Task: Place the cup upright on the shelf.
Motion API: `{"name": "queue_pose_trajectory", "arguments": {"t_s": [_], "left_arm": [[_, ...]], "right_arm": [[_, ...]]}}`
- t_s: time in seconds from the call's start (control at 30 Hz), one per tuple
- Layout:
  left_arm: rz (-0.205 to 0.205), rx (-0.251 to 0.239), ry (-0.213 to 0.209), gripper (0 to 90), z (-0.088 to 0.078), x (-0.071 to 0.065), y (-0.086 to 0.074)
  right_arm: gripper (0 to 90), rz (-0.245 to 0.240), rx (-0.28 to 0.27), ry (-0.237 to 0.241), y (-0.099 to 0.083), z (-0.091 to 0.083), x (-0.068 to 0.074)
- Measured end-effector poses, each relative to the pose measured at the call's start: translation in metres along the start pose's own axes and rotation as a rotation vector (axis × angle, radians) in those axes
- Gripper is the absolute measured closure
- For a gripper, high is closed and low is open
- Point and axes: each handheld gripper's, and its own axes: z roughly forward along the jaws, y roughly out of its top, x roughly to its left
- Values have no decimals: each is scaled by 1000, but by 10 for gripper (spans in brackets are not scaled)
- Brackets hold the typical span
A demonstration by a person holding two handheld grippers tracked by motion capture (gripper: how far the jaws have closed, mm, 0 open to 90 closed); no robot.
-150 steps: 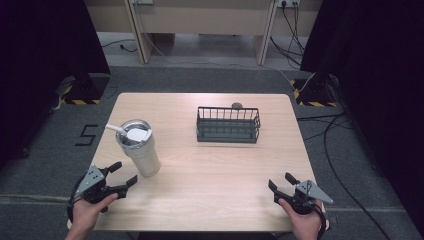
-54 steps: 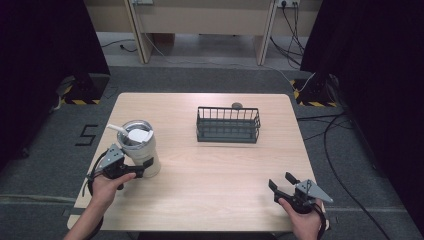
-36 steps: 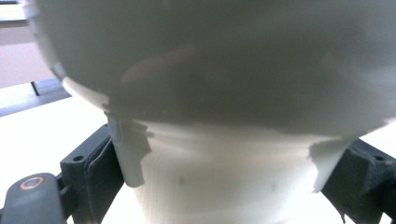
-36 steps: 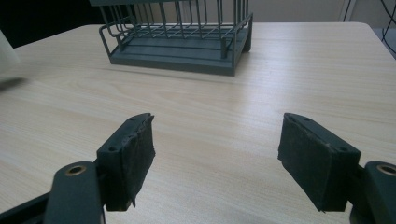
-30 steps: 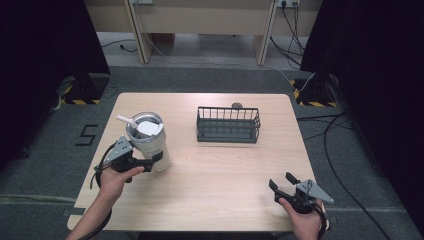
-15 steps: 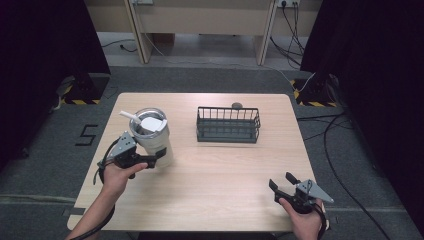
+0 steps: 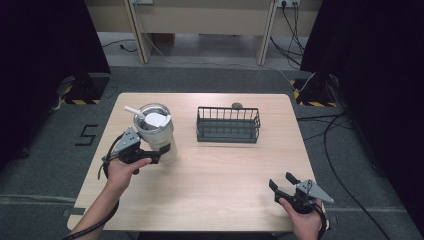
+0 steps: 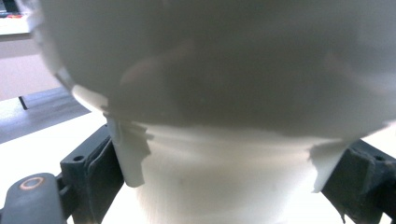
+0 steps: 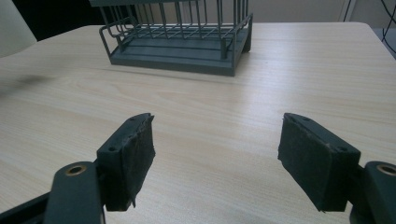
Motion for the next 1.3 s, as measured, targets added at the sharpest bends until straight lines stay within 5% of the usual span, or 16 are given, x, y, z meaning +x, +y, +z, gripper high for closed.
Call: {"name": "queue_pose_trajectory", "arguments": {"t_s": [1.3], "left_arm": [[23, -27, -53, 107, 36, -7, 34]], "right_arm": [[270, 1, 0, 4, 0, 0, 0]]}}
